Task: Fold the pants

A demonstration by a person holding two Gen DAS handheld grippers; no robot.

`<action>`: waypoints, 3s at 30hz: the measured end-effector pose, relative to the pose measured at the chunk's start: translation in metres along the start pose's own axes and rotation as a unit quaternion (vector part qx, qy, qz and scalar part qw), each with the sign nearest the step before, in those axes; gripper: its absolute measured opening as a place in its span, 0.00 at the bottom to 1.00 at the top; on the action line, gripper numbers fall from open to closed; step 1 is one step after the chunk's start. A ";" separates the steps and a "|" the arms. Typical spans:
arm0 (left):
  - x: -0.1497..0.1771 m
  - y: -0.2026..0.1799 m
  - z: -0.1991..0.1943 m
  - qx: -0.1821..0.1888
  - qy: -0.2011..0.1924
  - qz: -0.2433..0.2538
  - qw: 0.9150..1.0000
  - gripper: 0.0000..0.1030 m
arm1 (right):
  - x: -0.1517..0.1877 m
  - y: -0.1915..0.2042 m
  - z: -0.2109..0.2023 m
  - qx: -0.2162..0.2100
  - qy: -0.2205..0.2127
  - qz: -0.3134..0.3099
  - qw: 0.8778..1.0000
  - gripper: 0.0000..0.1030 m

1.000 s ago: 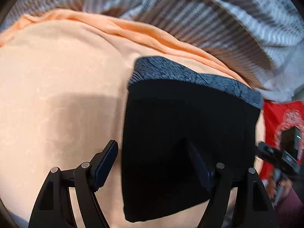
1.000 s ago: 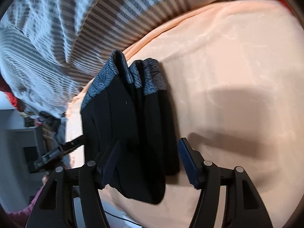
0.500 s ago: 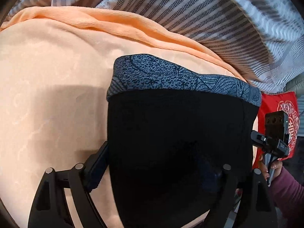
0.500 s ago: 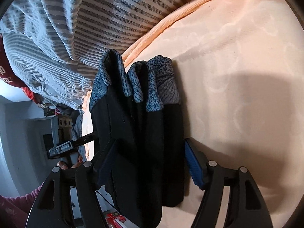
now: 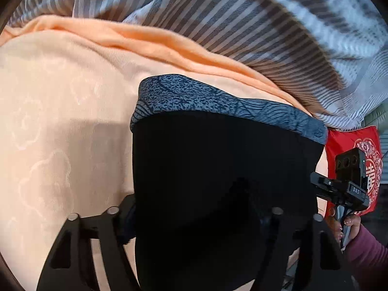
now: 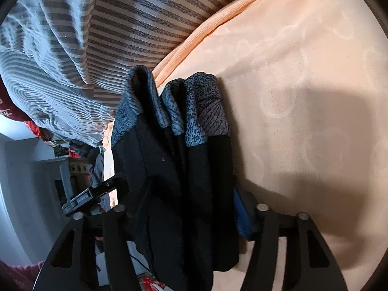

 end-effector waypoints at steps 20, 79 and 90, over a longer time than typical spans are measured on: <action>0.037 -0.055 -0.051 -0.026 -0.038 0.010 0.999 0.58 | 0.024 0.023 -0.054 -0.024 -0.017 -0.015 0.999 0.43; 0.195 -0.070 -0.051 -0.185 0.013 0.090 0.978 0.64 | 0.197 0.005 -0.062 0.282 -0.013 -0.075 0.956 0.23; 0.217 -0.091 -0.081 -0.214 0.023 0.084 0.973 0.92 | 0.224 0.033 -0.090 0.287 -0.013 -0.051 0.957 0.59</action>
Point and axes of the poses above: each gripper's, at about its wrist camera, not at the fingertips, and z roughly the way its jaws point, y to its left, x to its underside, the point moved 6 cm from there along z, roughly the way its jaws point, and after that the axes turned 8 degrees about x, right-handed, at the moved point
